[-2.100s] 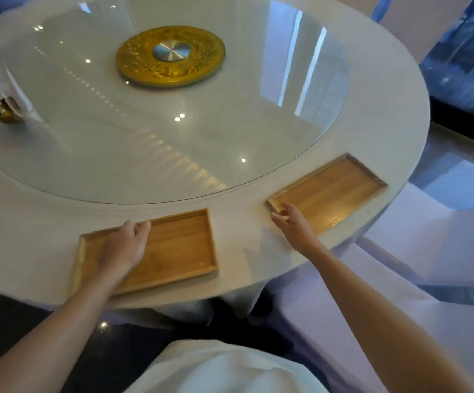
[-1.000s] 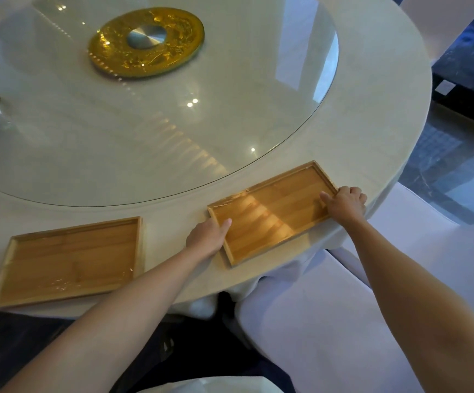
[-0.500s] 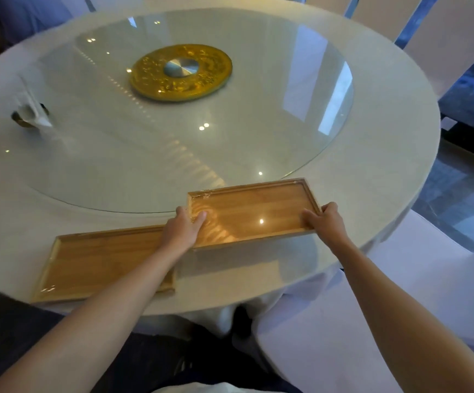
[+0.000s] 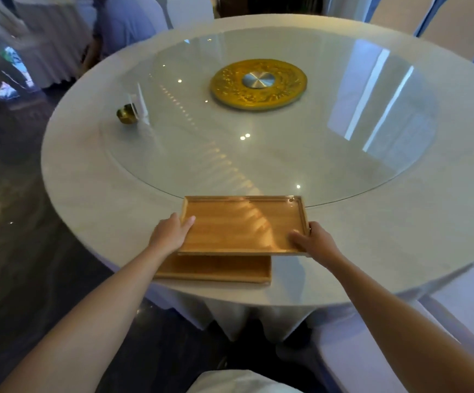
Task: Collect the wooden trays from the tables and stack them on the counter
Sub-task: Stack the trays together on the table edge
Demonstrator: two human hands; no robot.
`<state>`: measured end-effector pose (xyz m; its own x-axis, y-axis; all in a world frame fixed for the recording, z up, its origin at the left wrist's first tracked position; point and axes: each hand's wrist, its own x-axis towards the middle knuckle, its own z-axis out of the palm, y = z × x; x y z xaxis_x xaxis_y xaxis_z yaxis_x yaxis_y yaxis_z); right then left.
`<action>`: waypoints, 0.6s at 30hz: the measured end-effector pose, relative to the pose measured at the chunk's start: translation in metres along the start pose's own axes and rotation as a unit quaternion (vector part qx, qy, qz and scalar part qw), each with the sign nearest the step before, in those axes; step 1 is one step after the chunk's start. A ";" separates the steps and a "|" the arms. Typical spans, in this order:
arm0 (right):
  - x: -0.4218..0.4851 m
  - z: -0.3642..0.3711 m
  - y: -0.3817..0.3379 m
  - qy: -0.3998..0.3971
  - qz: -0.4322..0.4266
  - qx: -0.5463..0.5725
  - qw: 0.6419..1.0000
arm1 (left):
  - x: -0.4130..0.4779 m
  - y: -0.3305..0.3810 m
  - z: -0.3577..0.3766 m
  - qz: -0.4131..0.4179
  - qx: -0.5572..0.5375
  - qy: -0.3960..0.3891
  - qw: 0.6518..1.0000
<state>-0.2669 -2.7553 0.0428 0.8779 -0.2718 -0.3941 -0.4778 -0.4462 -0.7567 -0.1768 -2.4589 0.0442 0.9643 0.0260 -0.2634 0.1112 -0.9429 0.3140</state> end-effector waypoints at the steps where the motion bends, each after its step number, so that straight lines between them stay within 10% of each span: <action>1: -0.002 0.009 -0.003 -0.005 -0.003 -0.012 1.000 | 0.001 -0.009 -0.001 0.001 0.017 0.000 1.000; 18: -0.010 0.070 -0.017 -0.016 0.023 -0.291 0.956 | 0.015 -0.076 0.007 0.011 0.058 -0.028 0.998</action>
<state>-0.2651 -2.6855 0.0232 0.8515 -0.2803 -0.4431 -0.4433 -0.8362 -0.3229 -0.1729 -2.3888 0.0100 0.9509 -0.0102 -0.3094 0.0591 -0.9751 0.2139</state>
